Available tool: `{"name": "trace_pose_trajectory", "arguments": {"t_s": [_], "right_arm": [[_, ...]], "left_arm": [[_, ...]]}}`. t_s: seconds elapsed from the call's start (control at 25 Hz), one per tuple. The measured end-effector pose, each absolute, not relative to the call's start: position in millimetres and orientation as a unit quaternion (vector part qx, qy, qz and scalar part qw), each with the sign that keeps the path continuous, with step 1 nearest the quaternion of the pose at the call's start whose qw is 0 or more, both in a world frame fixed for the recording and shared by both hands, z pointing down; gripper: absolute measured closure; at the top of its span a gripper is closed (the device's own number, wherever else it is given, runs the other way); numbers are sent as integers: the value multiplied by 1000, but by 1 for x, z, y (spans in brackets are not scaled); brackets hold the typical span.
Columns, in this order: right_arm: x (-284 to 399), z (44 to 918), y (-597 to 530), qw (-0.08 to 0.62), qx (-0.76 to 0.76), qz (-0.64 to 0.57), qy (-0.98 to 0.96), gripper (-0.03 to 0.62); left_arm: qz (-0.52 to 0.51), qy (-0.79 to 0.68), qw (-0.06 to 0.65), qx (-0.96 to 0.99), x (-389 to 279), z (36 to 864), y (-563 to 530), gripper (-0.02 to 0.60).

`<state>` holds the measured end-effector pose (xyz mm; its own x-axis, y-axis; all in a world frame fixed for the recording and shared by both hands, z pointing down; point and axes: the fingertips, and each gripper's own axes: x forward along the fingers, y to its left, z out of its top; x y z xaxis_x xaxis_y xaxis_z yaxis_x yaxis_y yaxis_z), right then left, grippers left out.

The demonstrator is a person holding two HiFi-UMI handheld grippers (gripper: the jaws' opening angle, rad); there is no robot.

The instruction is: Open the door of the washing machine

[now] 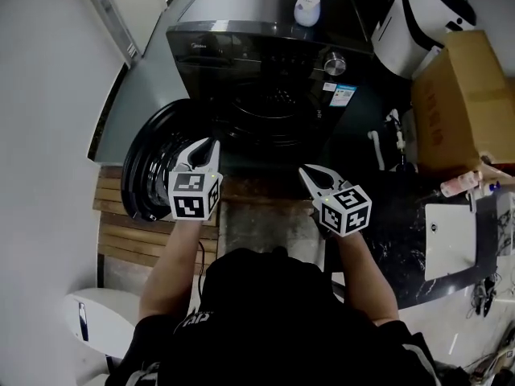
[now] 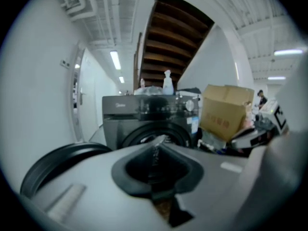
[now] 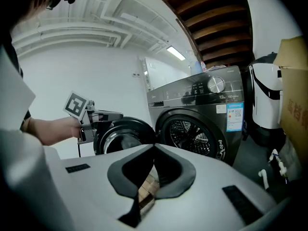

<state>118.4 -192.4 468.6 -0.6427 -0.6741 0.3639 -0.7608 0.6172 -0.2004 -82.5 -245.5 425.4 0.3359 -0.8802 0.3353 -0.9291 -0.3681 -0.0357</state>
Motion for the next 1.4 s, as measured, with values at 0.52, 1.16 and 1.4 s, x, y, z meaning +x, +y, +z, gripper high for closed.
{"name": "trace_pose_trajectory", "arguments": {"t_s": [0.52, 1.16, 1.4], "right_arm": [[146, 424, -222, 90, 422, 139, -891, 602], [91, 343, -236, 48, 404, 68, -911, 602], [110, 318, -242, 33, 431, 38, -901, 603]], "left_arm": [[123, -474, 91, 867, -18, 406, -252, 552], [47, -473, 50, 879, -47, 332, -262, 572], [47, -501, 26, 864, -79, 312, -272, 572]]}}
